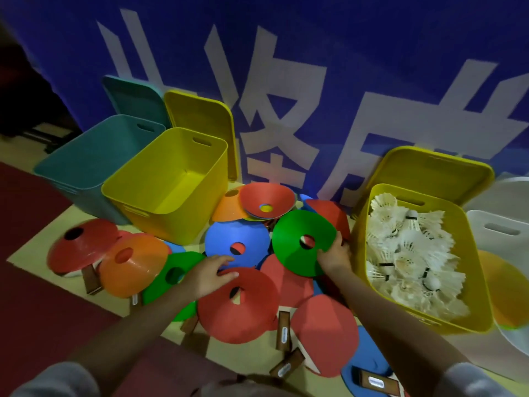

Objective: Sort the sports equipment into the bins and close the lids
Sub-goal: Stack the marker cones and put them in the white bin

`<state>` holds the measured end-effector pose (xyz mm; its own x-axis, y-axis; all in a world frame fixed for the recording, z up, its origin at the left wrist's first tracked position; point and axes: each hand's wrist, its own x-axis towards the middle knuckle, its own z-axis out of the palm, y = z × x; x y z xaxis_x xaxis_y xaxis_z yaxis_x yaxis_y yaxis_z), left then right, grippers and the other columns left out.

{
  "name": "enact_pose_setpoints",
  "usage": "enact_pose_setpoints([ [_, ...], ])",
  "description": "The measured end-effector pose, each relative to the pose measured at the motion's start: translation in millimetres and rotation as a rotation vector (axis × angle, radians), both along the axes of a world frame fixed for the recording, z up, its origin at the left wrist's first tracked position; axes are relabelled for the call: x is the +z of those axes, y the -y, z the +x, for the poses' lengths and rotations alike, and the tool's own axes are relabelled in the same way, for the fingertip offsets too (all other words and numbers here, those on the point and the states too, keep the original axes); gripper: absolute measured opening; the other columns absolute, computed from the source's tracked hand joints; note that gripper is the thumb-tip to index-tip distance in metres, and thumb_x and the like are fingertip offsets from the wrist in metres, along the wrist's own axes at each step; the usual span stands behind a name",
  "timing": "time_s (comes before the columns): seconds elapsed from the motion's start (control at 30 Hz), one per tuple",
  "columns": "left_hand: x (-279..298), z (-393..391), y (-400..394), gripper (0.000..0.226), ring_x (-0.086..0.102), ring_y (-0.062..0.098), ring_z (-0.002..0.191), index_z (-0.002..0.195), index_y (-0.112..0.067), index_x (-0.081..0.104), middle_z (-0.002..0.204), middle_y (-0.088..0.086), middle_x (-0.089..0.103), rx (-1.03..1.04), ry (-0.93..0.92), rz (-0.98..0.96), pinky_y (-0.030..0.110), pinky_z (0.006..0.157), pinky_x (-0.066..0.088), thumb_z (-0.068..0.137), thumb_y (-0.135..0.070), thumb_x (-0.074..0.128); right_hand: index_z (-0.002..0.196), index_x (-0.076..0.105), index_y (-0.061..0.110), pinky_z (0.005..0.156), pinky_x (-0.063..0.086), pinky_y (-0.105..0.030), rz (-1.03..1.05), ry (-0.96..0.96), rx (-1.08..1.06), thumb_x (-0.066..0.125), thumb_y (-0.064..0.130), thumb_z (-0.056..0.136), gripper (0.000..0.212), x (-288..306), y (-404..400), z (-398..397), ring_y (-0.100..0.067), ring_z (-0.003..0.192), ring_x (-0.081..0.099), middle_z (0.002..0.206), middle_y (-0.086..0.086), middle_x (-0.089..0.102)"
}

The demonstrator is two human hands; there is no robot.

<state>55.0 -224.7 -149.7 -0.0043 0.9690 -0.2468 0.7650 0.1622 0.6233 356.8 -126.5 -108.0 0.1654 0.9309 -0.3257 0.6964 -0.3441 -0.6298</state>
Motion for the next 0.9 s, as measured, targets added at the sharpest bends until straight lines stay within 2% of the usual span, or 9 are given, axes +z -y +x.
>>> enact_pose_setpoints([
  [0.13, -2.6, -4.3, 0.3, 0.037, 0.057, 0.014, 0.116, 0.128, -0.023, 0.057, 0.126, -0.002, 0.061, -0.132, -0.042, 0.105, 0.026, 0.094, 0.045, 0.092, -0.031, 0.061, 0.15, 0.014, 0.005, 0.097, 0.037, -0.039, 0.042, -0.106, -0.102, 0.052, 0.003, 0.09, 0.071, 0.6, 6.9, -2.6, -0.044, 0.124, 0.042, 0.138, -0.03, 0.037],
  [0.23, -4.5, -3.9, -5.2, 0.03, 0.057, 0.012, 0.114, 0.124, -0.021, 0.061, 0.124, -0.004, 0.063, -0.175, -0.026, 0.171, 0.02, 0.09, 0.042, 0.095, -0.022, 0.055, 0.145, 0.028, 0.001, 0.095, 0.04, -0.039, 0.089, -0.095, -0.153, 0.05, -0.003, 0.089, 0.06, -4.0, 5.4, -1.6, -0.042, 0.122, 0.046, 0.134, -0.028, 0.045],
  [0.33, -5.9, -2.0, -11.7, 0.029, 0.057, 0.01, 0.113, 0.122, -0.02, 0.062, 0.122, -0.005, 0.065, -0.184, 0.036, 0.191, 0.016, 0.089, 0.041, 0.095, -0.015, 0.052, 0.126, 0.05, -0.001, 0.082, 0.044, -0.036, 0.101, -0.068, -0.12, 0.052, -0.001, 0.089, 0.037, -11.2, 5.0, -3.8, -0.041, 0.108, 0.057, 0.116, -0.026, 0.06],
  [0.43, -8.3, -3.0, -19.9, 0.032, 0.057, 0.006, 0.115, 0.124, -0.023, 0.061, 0.123, -0.007, 0.064, -0.162, 0.135, 0.2, 0.019, 0.095, 0.043, 0.095, -0.013, 0.052, 0.118, 0.053, 0.0, 0.072, 0.04, -0.035, 0.134, 0.007, -0.043, 0.049, 0.003, 0.091, 0.027, -16.9, 7.0, -10.0, -0.043, 0.099, 0.058, 0.106, -0.026, 0.062],
  [0.6, -1.4, -4.1, -36.5, 0.035, 0.053, -0.002, 0.115, 0.123, -0.02, 0.061, 0.123, -0.01, 0.061, -0.054, 0.316, 0.237, 0.015, 0.099, 0.039, 0.094, -0.005, 0.051, 0.138, 0.041, 0.012, 0.072, 0.045, -0.04, 0.217, 0.018, -0.017, 0.047, 0.004, 0.092, 0.046, -13.1, 6.9, -18.4, -0.045, 0.094, 0.059, 0.107, -0.026, 0.062],
  [0.7, 4.1, -6.8, -43.4, 0.035, 0.056, 0.0, 0.111, 0.118, -0.024, 0.062, 0.118, -0.008, 0.064, 0.023, 0.404, 0.24, 0.015, 0.096, 0.041, 0.093, -0.001, 0.053, 0.146, 0.033, 0.014, 0.073, 0.046, -0.039, 0.325, 0.009, 0.017, 0.049, 0.004, 0.092, 0.057, -3.6, 7.0, -21.6, -0.043, 0.095, 0.06, 0.11, -0.023, 0.064],
  [0.8, 12.2, -9.4, -48.3, 0.038, 0.058, 0.003, 0.108, 0.112, -0.03, 0.063, 0.114, -0.006, 0.066, 0.063, 0.462, 0.244, 0.011, 0.091, 0.04, 0.092, 0.0, 0.054, 0.141, 0.042, 0.013, 0.08, 0.047, -0.034, 0.429, -0.031, 0.056, 0.049, 0.003, 0.092, 0.05, 6.2, 4.9, -17.2, -0.036, 0.102, 0.062, 0.118, -0.016, 0.065],
  [0.9, 24.7, -9.6, -49.2, 0.043, 0.061, 0.003, 0.103, 0.104, -0.047, 0.066, 0.113, -0.007, 0.067, 0.078, 0.562, 0.255, 0.017, 0.089, 0.044, 0.092, -0.007, 0.054, 0.137, 0.047, 0.013, 0.088, 0.046, -0.032, 0.505, -0.037, 0.076, 0.048, 0.005, 0.093, 0.045, 16.9, 4.9, -8.2, -0.03, 0.109, 0.061, 0.123, -0.011, 0.063],
])
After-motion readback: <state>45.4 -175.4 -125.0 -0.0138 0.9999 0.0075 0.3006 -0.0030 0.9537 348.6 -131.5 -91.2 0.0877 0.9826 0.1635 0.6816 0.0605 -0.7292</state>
